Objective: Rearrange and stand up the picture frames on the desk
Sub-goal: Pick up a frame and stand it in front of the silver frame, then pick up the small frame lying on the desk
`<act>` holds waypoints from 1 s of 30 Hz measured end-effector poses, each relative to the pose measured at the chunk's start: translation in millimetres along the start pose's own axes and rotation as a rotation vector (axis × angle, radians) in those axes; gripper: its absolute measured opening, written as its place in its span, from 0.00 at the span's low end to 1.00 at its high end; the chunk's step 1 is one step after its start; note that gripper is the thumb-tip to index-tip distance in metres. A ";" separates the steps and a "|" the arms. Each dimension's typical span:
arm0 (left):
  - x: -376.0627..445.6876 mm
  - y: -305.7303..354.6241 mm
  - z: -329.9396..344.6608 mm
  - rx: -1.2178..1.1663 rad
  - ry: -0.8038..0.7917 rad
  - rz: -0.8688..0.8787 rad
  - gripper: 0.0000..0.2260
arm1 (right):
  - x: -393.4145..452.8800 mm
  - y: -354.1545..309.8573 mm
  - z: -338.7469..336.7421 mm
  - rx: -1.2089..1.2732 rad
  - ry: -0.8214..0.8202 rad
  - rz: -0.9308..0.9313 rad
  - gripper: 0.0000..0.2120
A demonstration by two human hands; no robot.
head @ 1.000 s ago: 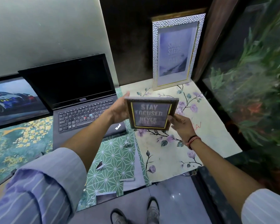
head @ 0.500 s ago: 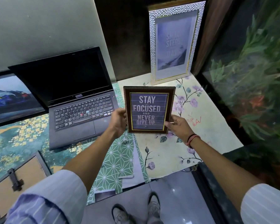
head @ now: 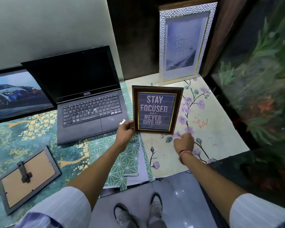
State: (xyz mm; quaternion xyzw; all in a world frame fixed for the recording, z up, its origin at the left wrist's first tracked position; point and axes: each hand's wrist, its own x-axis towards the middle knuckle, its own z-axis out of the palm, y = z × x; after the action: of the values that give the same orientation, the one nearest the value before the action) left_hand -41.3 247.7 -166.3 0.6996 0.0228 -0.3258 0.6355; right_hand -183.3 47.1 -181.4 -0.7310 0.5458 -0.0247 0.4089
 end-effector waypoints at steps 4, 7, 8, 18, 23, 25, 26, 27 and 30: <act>-16.5 -10.0 -8.8 -0.073 0.140 -0.034 0.15 | -43.4 -14.3 32.6 0.000 -0.007 0.046 0.05; -33.0 -15.8 -35.1 -0.137 0.212 -0.046 0.11 | -83.2 -42.7 71.4 0.048 -0.186 -0.028 0.10; -37.7 -18.8 -50.3 -0.161 0.226 -0.054 0.11 | -98.0 -51.9 86.4 0.074 -0.249 -0.055 0.11; -125.1 -56.7 -292.3 -0.201 0.528 -0.063 0.08 | -246.6 -122.4 237.3 0.202 -0.663 -0.190 0.08; -181.1 -96.0 -408.9 0.138 0.963 -0.153 0.13 | -319.1 -145.0 292.9 -0.130 -0.548 -0.430 0.14; -188.1 -112.4 -433.7 0.225 0.971 -0.238 0.13 | -336.1 -148.3 311.9 -0.239 -0.532 -0.463 0.13; -186.6 -117.3 -438.2 0.272 0.934 -0.264 0.12 | -341.4 -148.9 317.9 -0.292 -0.498 -0.470 0.13; -185.1 -116.5 -437.0 0.321 0.880 -0.274 0.12 | -342.2 -148.5 324.7 -0.327 -0.471 -0.472 0.13; -182.6 -97.5 -421.0 0.415 0.698 -0.294 0.20 | -343.4 -145.5 336.2 -0.411 -0.401 -0.430 0.12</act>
State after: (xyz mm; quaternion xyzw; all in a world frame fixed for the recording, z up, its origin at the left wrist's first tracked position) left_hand -48.7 716.7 -171.5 0.8702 0.2699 -0.1545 0.3821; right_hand -46.3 530.0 -173.0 -0.8864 0.2819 0.1440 0.3378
